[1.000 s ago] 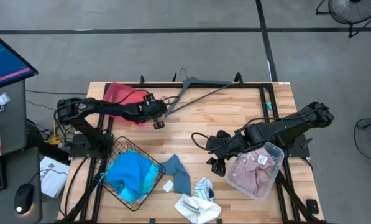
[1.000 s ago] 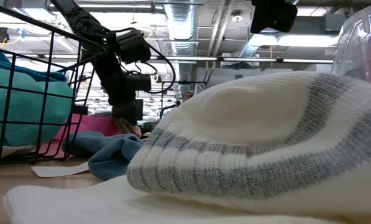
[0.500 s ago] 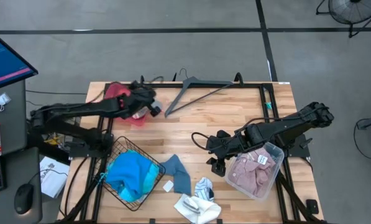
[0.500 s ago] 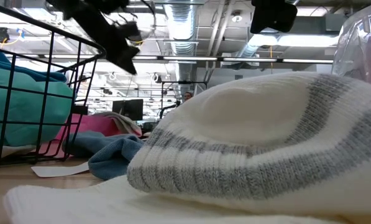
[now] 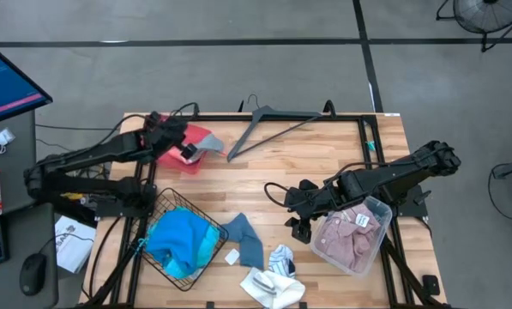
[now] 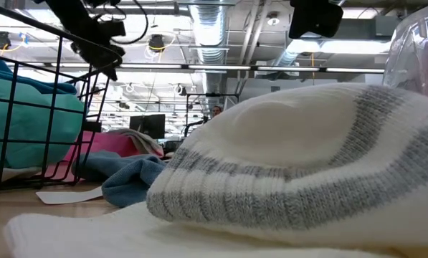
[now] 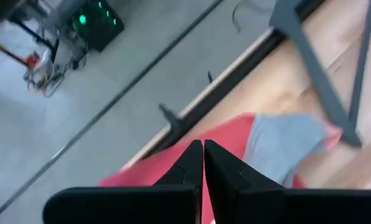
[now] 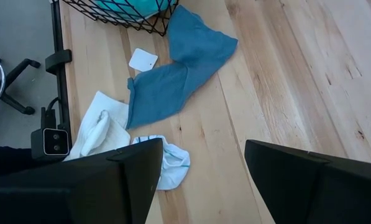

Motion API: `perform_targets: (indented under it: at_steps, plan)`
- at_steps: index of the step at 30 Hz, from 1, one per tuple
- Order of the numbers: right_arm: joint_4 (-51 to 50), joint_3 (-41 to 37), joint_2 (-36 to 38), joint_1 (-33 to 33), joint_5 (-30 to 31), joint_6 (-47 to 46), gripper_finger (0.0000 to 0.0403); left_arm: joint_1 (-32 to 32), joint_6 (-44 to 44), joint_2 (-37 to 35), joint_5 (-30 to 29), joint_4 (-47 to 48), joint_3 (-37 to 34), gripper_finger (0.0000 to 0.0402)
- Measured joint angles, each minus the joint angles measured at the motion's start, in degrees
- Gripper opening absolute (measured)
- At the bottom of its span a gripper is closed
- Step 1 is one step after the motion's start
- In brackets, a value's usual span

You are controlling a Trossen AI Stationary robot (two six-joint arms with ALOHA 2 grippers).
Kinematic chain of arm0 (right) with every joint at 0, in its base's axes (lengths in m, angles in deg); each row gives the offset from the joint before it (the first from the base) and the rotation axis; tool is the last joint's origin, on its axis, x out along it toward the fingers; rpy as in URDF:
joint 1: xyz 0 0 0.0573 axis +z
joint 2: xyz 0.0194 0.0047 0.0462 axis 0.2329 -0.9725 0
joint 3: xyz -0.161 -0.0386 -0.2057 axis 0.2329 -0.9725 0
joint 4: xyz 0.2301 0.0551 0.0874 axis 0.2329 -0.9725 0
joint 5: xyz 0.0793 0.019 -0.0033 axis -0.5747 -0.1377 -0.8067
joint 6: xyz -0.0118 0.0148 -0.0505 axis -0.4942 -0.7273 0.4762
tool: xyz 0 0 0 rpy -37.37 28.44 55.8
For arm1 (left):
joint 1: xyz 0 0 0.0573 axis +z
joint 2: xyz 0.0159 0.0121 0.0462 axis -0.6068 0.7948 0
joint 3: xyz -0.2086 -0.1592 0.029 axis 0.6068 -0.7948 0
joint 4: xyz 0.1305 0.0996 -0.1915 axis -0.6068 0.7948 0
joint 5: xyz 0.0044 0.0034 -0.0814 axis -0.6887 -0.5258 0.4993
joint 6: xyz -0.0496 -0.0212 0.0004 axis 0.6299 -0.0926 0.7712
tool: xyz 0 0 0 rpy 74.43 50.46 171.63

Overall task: Pick & Place Cloths
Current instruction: Put the gray sock into the red bin

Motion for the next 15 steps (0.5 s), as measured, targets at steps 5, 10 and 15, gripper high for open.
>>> perform_targets:
  at_steps: [5, 10, 15]
  plan:
    - [0.0, 0.0, 0.0, 0.0, 0.0, 0.0, 0.0225, 0.6, -2.9, 0.1, 10.3, 1.8, 0.0, 0.0017]
    - [0.0, 0.0, 0.0, 0.0, 0.0, 0.0, 0.0225, -0.1, -4.6, 0.9, 26.1, 0.3, 0.0, 0.0080]
    - [0.0, 0.0, 0.0, 0.0, 0.0, 0.0, 0.0225, -2.3, -10.6, 5.1, 28.0, -4.9, 0.0, 0.0168]
